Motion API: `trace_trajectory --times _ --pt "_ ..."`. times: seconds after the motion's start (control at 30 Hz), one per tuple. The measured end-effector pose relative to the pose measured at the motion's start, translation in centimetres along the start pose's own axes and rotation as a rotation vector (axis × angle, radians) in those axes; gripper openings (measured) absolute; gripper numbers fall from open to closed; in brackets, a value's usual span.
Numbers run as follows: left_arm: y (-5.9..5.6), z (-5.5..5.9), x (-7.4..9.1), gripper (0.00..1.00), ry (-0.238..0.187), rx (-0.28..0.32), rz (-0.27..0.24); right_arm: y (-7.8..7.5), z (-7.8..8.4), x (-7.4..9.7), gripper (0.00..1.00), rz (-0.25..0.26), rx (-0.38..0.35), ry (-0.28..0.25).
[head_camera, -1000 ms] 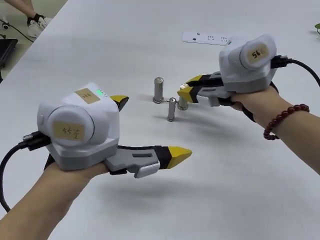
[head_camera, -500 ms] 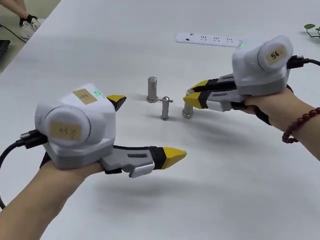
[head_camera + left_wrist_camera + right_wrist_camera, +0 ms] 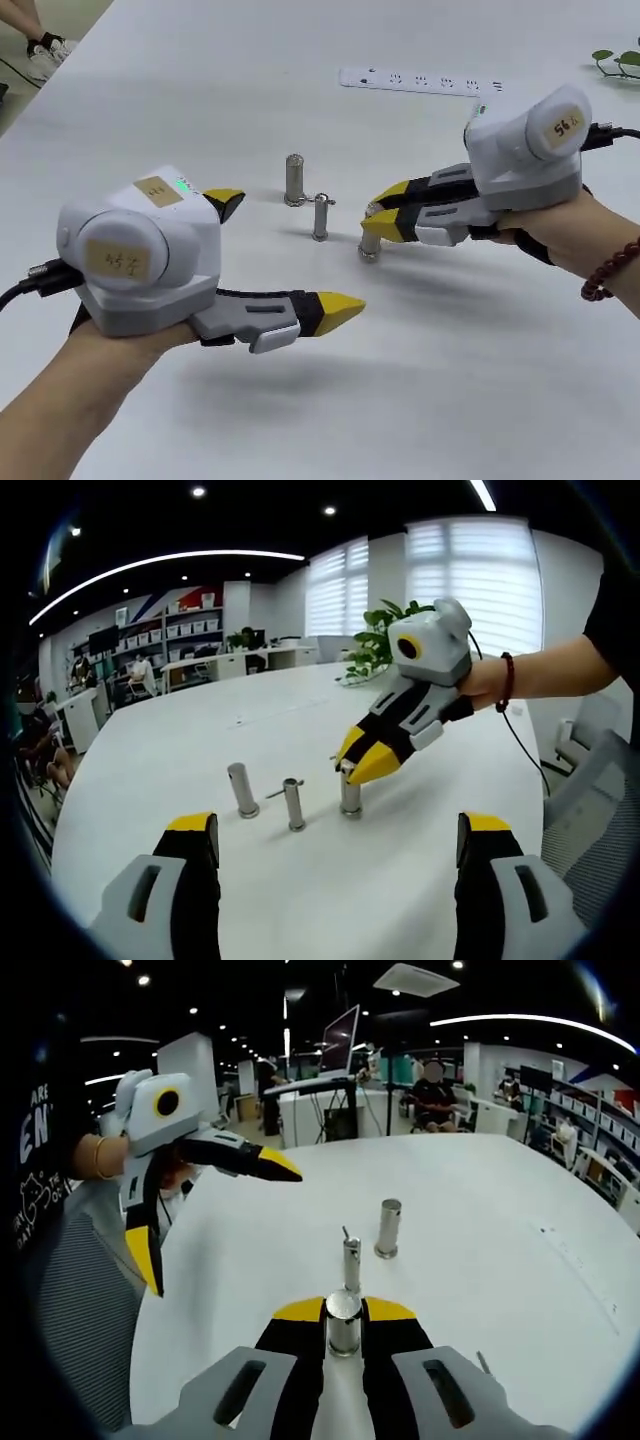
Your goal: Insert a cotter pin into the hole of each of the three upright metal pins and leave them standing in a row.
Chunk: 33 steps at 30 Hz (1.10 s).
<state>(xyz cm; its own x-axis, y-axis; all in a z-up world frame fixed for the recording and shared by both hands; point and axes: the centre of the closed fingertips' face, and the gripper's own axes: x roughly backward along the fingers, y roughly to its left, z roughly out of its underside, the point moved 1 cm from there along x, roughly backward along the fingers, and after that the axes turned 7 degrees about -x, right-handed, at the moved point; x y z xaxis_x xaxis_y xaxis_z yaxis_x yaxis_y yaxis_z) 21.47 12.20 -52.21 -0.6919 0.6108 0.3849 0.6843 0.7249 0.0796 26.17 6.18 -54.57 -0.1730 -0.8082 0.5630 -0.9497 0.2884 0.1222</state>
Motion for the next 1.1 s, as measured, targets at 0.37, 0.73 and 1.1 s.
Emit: trace_trajectory --times 0.37,0.73,1.1 --pt "-0.2 -0.1 0.0 0.99 -0.004 0.001 0.007 1.1 0.4 -0.1 0.08 -0.037 0.02 0.012" --pt "0.0 0.0 0.0 0.99 0.002 0.002 0.002 1.4 0.9 -0.1 0.08 -0.055 0.039 0.03" --pt "-0.2 0.3 -0.1 0.99 0.013 0.0 0.012 1.3 1.1 0.0 0.09 -0.067 0.095 0.055"
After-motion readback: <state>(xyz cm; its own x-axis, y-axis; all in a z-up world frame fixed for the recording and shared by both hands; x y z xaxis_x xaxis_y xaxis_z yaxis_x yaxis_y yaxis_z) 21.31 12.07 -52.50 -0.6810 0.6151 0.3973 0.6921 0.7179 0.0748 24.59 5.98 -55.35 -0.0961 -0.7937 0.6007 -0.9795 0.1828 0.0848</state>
